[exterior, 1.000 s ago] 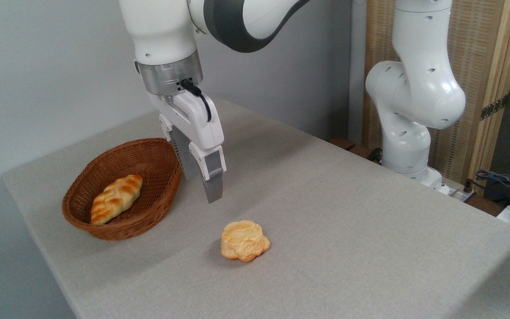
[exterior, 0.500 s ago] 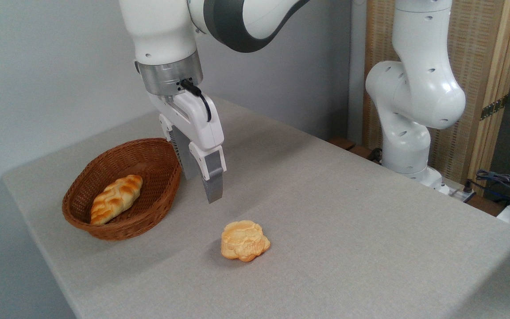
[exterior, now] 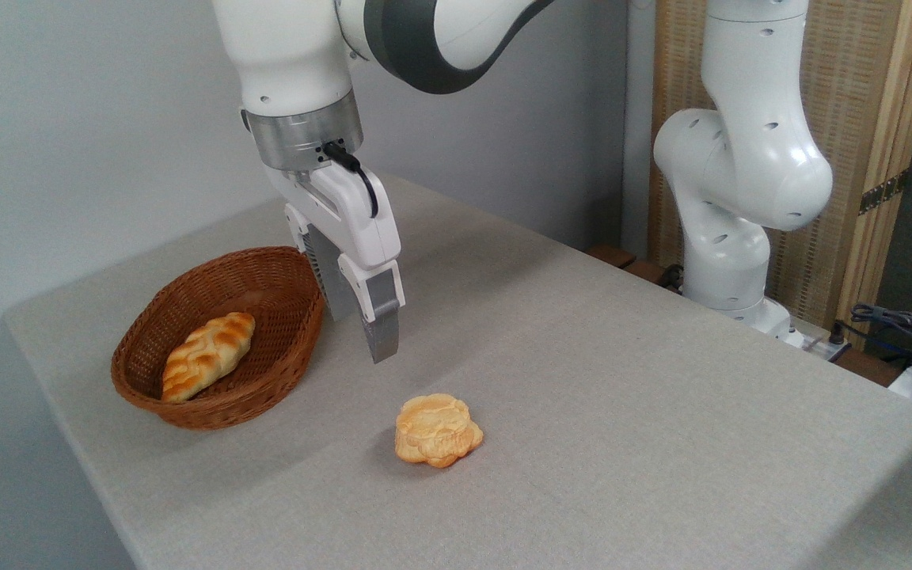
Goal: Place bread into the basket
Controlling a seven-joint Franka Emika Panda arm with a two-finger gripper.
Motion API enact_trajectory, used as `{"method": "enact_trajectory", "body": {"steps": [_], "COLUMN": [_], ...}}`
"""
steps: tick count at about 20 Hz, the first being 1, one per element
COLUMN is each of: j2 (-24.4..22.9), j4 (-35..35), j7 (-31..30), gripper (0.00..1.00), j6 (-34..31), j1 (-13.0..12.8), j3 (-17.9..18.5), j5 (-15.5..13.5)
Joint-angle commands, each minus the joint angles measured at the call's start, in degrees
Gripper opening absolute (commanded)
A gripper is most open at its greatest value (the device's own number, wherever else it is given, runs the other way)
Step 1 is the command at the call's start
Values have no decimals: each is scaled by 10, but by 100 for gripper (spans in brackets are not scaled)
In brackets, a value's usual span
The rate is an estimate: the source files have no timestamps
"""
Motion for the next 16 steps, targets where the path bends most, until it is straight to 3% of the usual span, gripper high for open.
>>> {"method": "enact_trajectory", "body": {"steps": [1, 9, 16], "j2": [-7, -6, -7], "j4": [5, -27, -71], "j7": [9, 13, 51], "gripper": [100, 100, 100], "j6": [-19, 19, 41], "j1": [-2, -1, -2], "j3": [8, 9, 62], "j5": [-7, -3, 4]}}
